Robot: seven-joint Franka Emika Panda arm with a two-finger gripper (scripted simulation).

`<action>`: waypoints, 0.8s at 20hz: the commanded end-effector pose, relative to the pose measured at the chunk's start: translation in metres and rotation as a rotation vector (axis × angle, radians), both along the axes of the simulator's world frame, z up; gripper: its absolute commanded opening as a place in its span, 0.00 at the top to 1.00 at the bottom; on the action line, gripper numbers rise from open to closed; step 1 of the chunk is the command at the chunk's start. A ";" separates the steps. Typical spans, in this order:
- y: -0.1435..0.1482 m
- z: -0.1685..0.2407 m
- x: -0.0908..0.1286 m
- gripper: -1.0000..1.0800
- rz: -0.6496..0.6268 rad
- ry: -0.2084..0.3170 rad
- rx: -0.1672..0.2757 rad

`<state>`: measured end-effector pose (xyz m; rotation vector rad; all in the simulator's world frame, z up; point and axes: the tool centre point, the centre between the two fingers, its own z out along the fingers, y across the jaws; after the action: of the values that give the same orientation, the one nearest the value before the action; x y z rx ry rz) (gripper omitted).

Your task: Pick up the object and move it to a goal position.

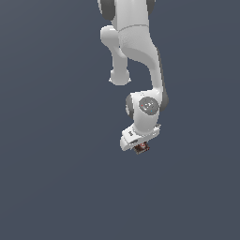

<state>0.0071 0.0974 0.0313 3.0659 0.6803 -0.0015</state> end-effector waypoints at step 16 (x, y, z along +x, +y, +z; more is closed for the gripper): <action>0.054 0.152 0.028 1.00 0.002 -0.001 0.001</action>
<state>0.0326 0.1455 0.1675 3.0658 0.6842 0.0015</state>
